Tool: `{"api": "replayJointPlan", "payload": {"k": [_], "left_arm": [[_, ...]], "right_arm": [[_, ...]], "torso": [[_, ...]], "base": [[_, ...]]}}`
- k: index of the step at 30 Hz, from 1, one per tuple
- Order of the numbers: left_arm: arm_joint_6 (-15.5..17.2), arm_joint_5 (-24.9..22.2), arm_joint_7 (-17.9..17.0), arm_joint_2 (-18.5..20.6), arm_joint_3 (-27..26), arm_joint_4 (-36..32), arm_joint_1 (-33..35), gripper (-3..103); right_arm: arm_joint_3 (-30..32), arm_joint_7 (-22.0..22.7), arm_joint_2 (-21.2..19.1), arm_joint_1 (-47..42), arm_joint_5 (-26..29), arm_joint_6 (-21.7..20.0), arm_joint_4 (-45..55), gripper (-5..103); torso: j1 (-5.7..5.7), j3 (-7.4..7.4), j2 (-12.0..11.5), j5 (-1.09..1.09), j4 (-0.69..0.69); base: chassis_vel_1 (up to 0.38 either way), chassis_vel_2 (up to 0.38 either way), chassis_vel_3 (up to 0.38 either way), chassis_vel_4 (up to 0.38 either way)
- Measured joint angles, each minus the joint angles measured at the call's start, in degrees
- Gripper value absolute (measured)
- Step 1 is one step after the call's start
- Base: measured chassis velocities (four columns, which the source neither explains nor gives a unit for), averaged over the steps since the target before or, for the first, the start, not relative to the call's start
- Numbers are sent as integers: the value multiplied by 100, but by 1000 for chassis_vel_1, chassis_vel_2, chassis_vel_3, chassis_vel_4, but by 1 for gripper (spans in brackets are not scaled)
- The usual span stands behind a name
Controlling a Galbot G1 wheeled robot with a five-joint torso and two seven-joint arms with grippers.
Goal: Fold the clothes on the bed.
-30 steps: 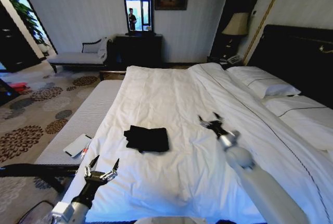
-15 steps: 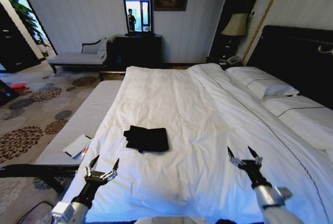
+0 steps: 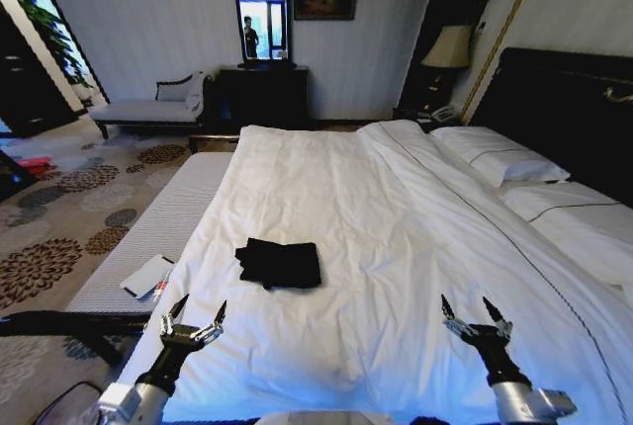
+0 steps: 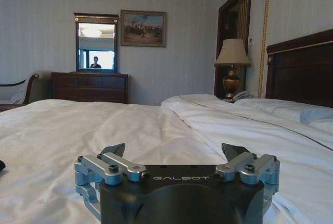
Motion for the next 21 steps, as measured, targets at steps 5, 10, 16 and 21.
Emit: {"api": "replayJointPlan", "payload": {"k": [5,10,16,21], "left_arm": [[0,0,1,0,0,0,0,100],[0,0,1,0,0,0,0,100],[0,0,1,0,0,0,0,100],[0,0,2,0,0,0,0,100]], "right_arm": [[-8,0,-6,14,3,-12,-1,100],[-14,0,-9,21,4,-18,-4,100],[-22,1,-13,29,8,-25,-10,100],[-26,1,-15,32,10,-31,-13,100]], "torso": [[0,0,0,0,0],[0,0,0,0,0],[0,0,0,0,-1],[0,0,0,0,-1]], "base": [[0,0,0,0],[0,0,0,0],[0,0,0,0],[0,0,0,0]]}}
